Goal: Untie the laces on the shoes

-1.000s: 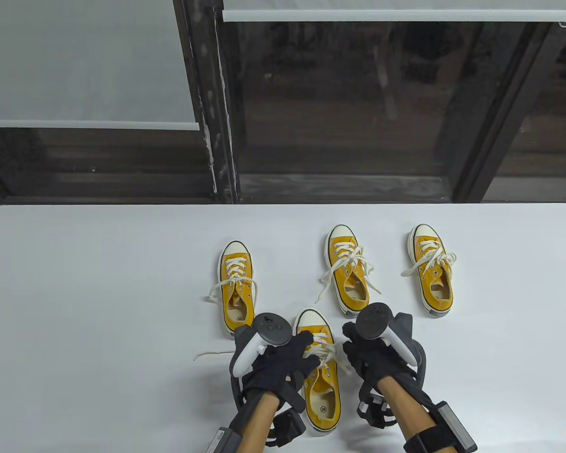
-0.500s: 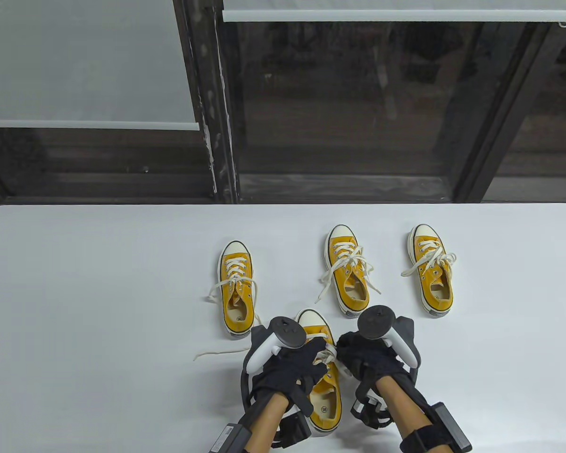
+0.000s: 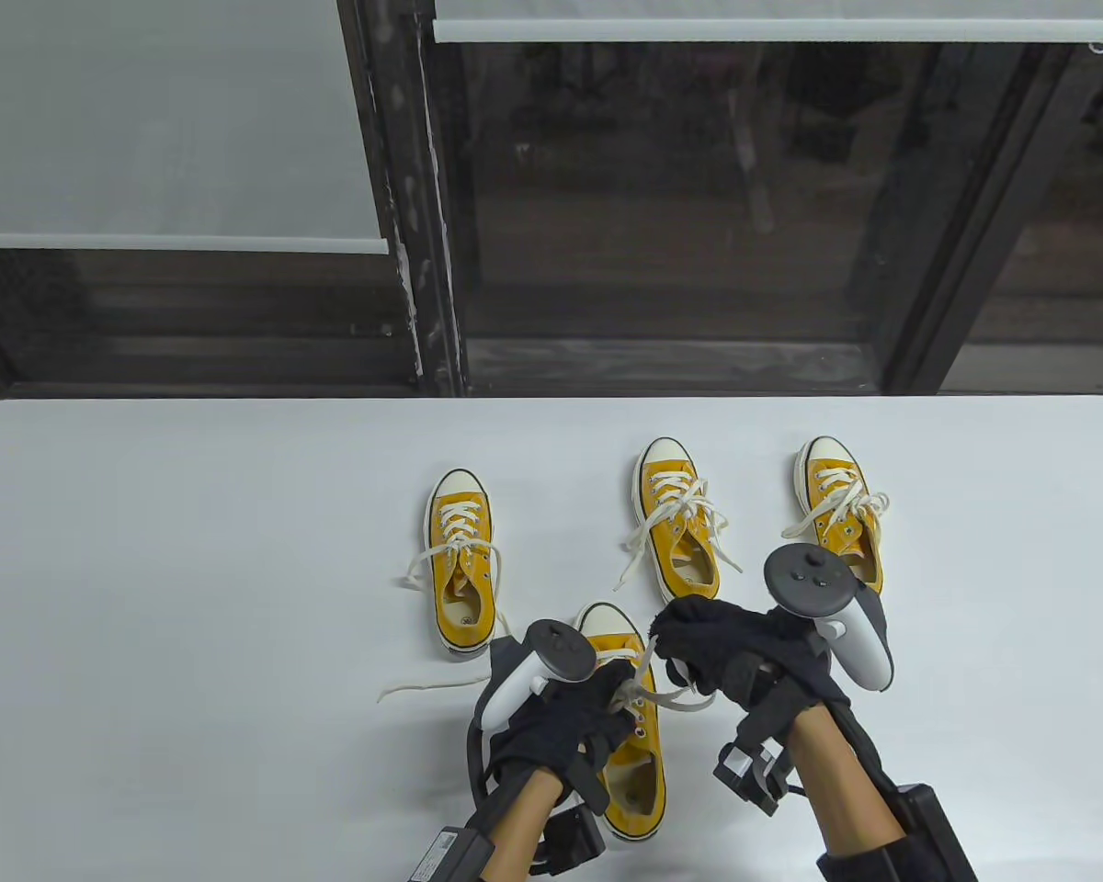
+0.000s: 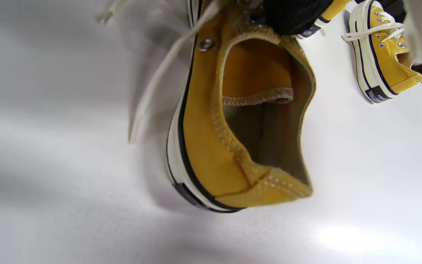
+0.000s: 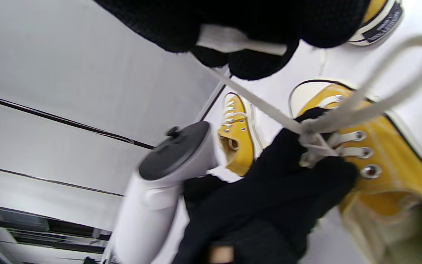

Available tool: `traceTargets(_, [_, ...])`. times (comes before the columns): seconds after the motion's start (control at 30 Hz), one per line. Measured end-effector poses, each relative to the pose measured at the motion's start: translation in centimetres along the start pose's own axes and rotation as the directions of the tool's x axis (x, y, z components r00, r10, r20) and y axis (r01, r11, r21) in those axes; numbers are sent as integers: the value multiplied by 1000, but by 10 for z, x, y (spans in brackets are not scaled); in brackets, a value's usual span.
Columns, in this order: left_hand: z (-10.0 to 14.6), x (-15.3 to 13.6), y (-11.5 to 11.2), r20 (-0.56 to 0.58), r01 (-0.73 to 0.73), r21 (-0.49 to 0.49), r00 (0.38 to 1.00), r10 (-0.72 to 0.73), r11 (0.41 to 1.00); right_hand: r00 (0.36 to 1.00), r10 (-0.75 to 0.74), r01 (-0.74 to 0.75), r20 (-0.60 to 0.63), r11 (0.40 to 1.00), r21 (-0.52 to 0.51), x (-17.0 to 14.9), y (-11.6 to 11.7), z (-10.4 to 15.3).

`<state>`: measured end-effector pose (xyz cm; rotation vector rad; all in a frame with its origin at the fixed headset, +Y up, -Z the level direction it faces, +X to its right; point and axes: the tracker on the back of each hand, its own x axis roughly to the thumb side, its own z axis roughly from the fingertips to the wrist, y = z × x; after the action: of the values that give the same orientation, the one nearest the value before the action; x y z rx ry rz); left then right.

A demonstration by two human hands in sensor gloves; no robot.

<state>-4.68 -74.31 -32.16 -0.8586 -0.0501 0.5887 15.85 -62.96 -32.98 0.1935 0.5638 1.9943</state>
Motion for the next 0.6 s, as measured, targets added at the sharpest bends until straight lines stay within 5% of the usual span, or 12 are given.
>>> traceTargets(0.07, [-1,-1,0,-2,2,3,1000,-2,1000,1000,12,-12,25,1000,6,6,0,4])
traceTargets(0.23, [1,0,-1,-7,9,9,1000,-9,1000,962,-230,225,149,973,48,22,-8,16])
traceTargets(0.4, [1,0,-2,-15,23,17,1000,-23,1000,816,-475,416,329,878,235,52,-23,37])
traceTargets(0.6, [0,1,-4,-29,44,22,999,-44,999,593,-664,465,455,744,480,87,-36,66])
